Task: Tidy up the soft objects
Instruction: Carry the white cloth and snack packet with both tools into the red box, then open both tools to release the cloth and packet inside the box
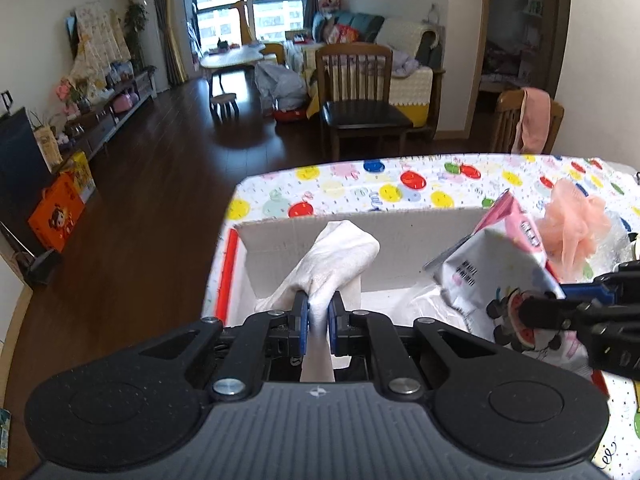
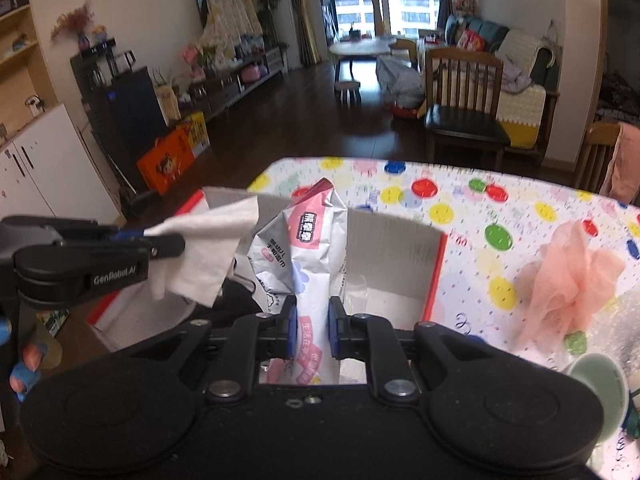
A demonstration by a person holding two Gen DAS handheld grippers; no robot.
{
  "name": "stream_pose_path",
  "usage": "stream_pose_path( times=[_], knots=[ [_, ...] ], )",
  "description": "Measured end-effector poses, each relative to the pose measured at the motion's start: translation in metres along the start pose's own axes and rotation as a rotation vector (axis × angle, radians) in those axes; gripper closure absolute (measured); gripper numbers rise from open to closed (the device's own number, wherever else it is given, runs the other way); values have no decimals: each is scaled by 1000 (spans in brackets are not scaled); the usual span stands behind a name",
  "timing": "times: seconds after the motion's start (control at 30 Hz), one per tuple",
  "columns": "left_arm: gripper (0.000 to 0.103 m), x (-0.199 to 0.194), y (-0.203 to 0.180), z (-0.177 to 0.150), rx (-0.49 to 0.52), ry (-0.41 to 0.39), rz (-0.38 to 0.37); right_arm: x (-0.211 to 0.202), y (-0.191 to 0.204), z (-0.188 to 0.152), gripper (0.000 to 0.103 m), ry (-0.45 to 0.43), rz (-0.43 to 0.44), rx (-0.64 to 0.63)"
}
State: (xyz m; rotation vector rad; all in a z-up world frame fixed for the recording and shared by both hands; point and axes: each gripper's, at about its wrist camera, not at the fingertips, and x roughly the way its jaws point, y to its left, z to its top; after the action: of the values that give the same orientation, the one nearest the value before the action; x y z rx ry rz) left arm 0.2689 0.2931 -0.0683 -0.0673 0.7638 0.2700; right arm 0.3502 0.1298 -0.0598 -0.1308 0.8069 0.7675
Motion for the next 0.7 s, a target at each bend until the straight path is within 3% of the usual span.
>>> stream_pose_path(
  times=[0.4, 0.7],
  knots=[
    [93, 55, -6, 2, 28, 118, 13, 40, 10, -10, 88, 116, -29, -56],
    [93, 70, -8, -15, 36, 192, 21, 48, 17, -15, 85, 143, -53, -104]
  ],
)
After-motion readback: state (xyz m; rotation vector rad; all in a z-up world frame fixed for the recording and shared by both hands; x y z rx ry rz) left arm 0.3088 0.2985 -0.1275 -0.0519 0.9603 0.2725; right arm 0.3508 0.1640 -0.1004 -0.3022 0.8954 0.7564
